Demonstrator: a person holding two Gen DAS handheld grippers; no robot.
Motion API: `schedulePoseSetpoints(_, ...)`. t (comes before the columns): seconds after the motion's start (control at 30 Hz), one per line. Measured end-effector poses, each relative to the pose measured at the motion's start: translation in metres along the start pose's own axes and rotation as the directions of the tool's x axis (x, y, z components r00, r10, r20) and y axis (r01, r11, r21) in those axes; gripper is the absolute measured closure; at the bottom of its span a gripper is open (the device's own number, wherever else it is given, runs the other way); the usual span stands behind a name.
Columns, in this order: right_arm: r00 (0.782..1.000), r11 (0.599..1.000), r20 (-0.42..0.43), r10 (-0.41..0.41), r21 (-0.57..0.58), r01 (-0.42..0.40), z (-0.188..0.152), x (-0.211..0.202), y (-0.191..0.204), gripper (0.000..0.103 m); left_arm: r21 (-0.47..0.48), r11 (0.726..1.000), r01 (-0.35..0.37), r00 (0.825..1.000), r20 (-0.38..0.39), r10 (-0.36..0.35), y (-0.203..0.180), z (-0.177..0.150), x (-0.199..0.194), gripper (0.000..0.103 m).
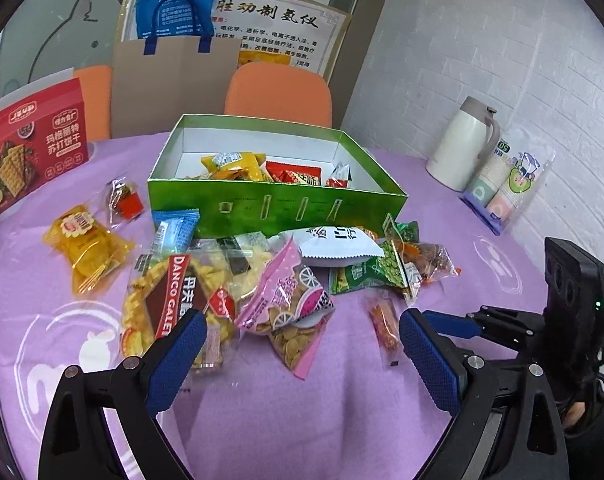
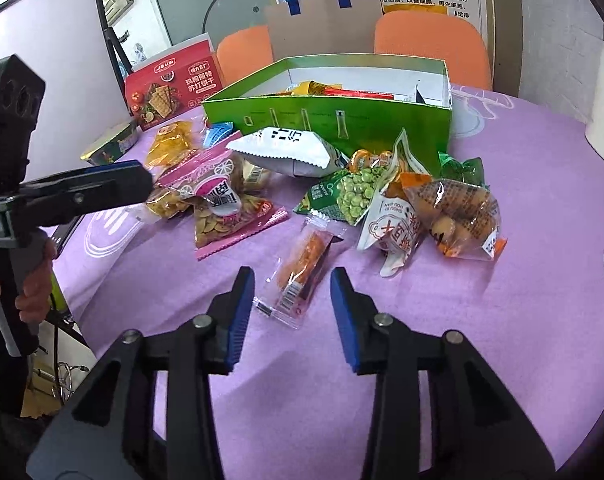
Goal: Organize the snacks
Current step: 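Grasp the pink snack bag with left tool while right tool grasps orange-filled clear packet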
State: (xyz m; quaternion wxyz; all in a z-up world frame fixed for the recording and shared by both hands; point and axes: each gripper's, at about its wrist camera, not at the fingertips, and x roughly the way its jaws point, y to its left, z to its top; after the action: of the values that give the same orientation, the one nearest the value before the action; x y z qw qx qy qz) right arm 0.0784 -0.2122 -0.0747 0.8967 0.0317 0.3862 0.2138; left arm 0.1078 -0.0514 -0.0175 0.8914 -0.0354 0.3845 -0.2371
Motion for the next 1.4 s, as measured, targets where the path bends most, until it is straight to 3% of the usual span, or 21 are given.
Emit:
schedulePoseSetpoints(0.1,1.0,1.0,-0.009,-0.003,-0.006,0.003,0.002,0.007,0.004,0.056,0.002,1.0,-0.024,0.999,-0.034,0.024,0.003,0.009,0.021,0.005)
schedulePoseSetpoints(0.37,0.999,1.0,-0.031,-0.009,0.004,0.009,0.002,0.022,0.004,0.056,0.049,0.997,-0.061,0.995,-0.081,0.065,0.004,0.01,0.043,0.02)
schedulePoseSetpoints(0.47,0.999,1.0,-0.034,-0.015,0.002,0.015,0.001,0.024,0.003,0.056,0.057,0.997,-0.057,0.994,-0.087,0.062,0.005,0.01,0.043,0.033)
schedulePoseSetpoints(0.53,0.999,1.0,-0.036,-0.029,-0.01,0.029,0.001,0.025,0.005,0.056,0.047,0.999,-0.01,0.994,-0.107,0.015,0.004,0.011,0.046,0.051)
schedulePoseSetpoints(0.63,0.999,0.999,-0.037,-0.036,-0.018,0.035,0.001,0.025,0.006,0.057,0.046,0.999,0.003,0.992,-0.124,0.003,0.001,0.009,0.048,0.051)
schedulePoseSetpoints(0.7,0.998,0.999,-0.04,-0.045,-0.029,0.044,0.001,0.025,0.006,0.064,0.04,0.999,0.012,0.992,-0.124,-0.007,0.002,0.007,0.049,0.049)
schedulePoseSetpoints(0.9,0.997,0.998,-0.034,-0.068,-0.02,0.067,-0.005,0.016,-0.002,0.064,-0.04,0.997,0.061,0.982,-0.175,-0.067,0.006,0.0,0.05,0.048)
schedulePoseSetpoints(1.07,0.997,0.997,-0.023,-0.069,-0.02,0.069,-0.008,0.009,-0.003,0.064,-0.107,0.988,0.111,0.979,-0.161,-0.128,0.005,-0.01,0.038,0.05)
schedulePoseSetpoints(1.2,0.998,0.997,-0.023,-0.065,-0.031,0.064,-0.005,0.012,0.002,0.064,-0.144,0.987,0.074,0.986,-0.139,-0.094,0.009,-0.01,0.039,0.043)
schedulePoseSetpoints(1.4,0.998,0.997,-0.026,-0.064,-0.035,0.063,-0.004,0.017,0.005,0.064,-0.135,0.989,0.061,0.985,-0.151,-0.081,0.004,-0.002,0.053,0.042)
